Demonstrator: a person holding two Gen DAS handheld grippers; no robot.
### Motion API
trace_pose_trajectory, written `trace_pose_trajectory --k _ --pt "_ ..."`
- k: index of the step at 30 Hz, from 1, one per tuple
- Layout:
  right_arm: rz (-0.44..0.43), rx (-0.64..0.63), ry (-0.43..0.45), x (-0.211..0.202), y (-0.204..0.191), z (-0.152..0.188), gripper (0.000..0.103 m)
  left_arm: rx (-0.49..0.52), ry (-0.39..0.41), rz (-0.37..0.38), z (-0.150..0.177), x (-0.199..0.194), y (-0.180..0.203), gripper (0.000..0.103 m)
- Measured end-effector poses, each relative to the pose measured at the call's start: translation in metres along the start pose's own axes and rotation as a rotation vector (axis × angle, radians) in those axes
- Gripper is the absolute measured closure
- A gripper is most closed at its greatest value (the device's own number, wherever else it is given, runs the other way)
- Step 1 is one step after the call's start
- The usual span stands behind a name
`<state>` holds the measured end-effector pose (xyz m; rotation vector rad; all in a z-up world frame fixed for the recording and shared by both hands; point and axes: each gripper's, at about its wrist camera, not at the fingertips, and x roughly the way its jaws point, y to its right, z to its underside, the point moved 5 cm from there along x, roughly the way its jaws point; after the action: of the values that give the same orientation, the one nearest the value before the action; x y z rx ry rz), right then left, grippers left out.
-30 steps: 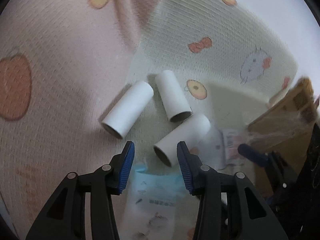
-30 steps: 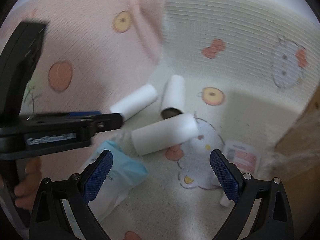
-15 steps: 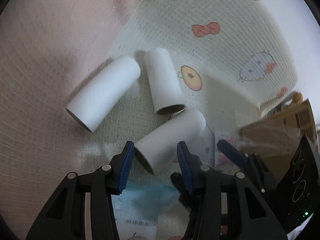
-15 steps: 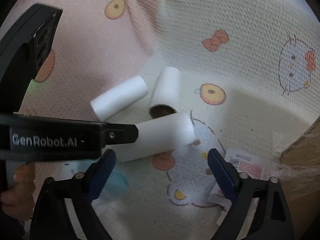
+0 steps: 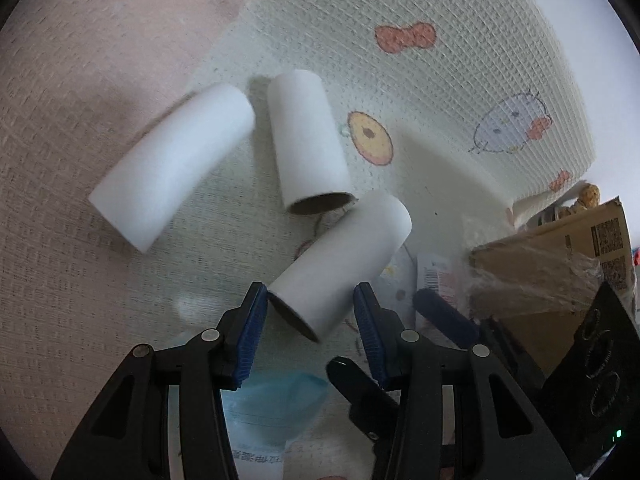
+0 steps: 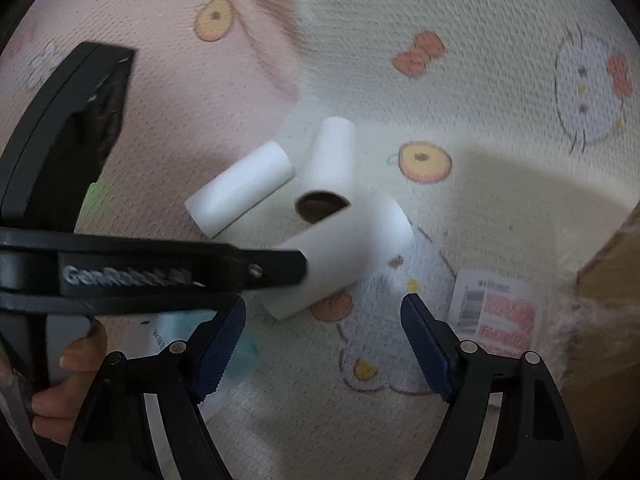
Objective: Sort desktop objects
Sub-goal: 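Move the left tool toward the white cardboard tubes on the bed, then lower the left gripper around a white cardboard tube and close it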
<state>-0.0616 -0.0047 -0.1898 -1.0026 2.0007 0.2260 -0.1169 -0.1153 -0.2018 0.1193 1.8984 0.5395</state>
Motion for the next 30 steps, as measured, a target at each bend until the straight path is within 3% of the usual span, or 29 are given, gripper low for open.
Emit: trace_pose_trajectory --k 12,16,19,25,30 --pt "0.106 0.087 -0.032 -0.001 0.042 0.005 0.025 0.018 -0.056 0.067 0.006 0.02 0.031 0.055" --pt "0.233 0.092 -0.034 -0.011 0.049 0.005 0.026 0.035 -0.053 0.086 0.005 0.023 0.045 0.055" --pt "0.259 0.122 -0.038 -0.014 0.055 0.003 0.026 0.03 -0.055 0.107 0.004 0.024 0.052 0.055" --pt "0.225 0.159 -0.038 -0.032 0.058 0.007 0.025 0.025 -0.055 0.135 0.004 0.018 0.056 0.055" --pt "0.171 0.175 -0.032 -0.034 0.05 0.007 0.025 0.031 -0.028 0.106 0.002 0.005 0.055 0.055"
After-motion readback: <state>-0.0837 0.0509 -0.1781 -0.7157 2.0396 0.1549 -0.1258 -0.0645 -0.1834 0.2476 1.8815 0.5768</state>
